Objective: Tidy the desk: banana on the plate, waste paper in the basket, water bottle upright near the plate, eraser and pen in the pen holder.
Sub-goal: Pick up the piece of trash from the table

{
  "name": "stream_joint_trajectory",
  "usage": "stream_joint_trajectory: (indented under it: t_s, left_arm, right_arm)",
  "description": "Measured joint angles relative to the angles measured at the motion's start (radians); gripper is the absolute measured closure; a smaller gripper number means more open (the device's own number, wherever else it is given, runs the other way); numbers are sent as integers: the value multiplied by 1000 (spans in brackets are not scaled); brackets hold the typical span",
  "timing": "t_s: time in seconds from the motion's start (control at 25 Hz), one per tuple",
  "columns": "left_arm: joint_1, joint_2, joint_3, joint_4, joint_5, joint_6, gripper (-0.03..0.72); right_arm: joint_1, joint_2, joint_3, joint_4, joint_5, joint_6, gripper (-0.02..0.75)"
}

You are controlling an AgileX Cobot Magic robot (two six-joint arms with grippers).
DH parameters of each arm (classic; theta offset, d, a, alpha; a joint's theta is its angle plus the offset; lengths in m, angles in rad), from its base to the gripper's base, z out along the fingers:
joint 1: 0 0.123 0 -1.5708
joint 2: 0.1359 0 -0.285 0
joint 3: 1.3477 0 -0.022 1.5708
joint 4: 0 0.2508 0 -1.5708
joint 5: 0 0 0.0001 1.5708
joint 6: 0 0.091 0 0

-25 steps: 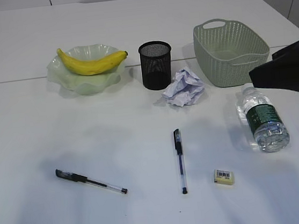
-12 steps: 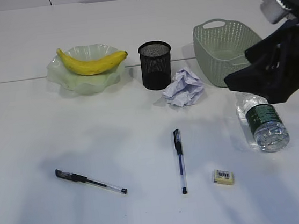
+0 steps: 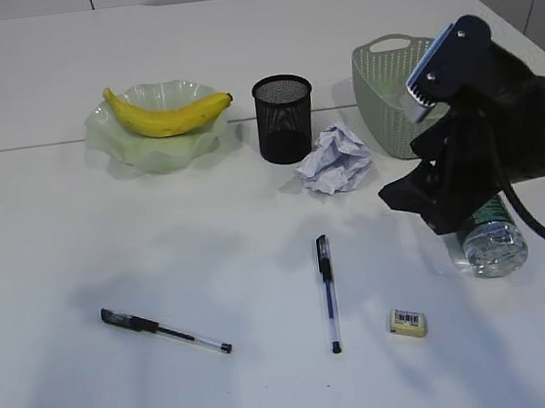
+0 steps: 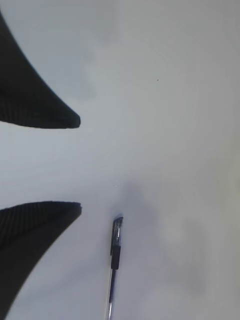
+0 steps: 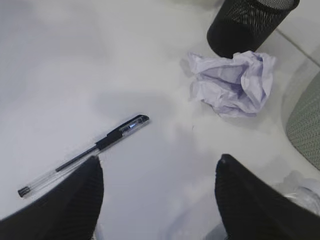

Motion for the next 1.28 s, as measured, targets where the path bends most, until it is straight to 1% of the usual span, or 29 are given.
stream_joint_trajectory:
  t_s: [0.36, 0.56, 0.76, 1.0, 1.28]
  left_arm:
    - [0, 17, 0, 5, -7, 0, 351]
    - [0, 53, 0, 5, -7, 0, 351]
    - [0, 60, 0, 5, -20, 0, 351]
    - [0, 60, 0, 5, -29, 0, 351]
    - [0, 60, 0, 5, -29, 0, 351]
  right_arm:
    - [0, 154, -105, -9, -63, 0, 219]
    - [0, 235, -170, 24, -131, 0, 219]
    - [0, 323, -241, 31, -136, -2, 219]
    - [0, 412, -341, 72, -139, -2, 219]
    - [0, 505, -427, 72, -157, -2, 219]
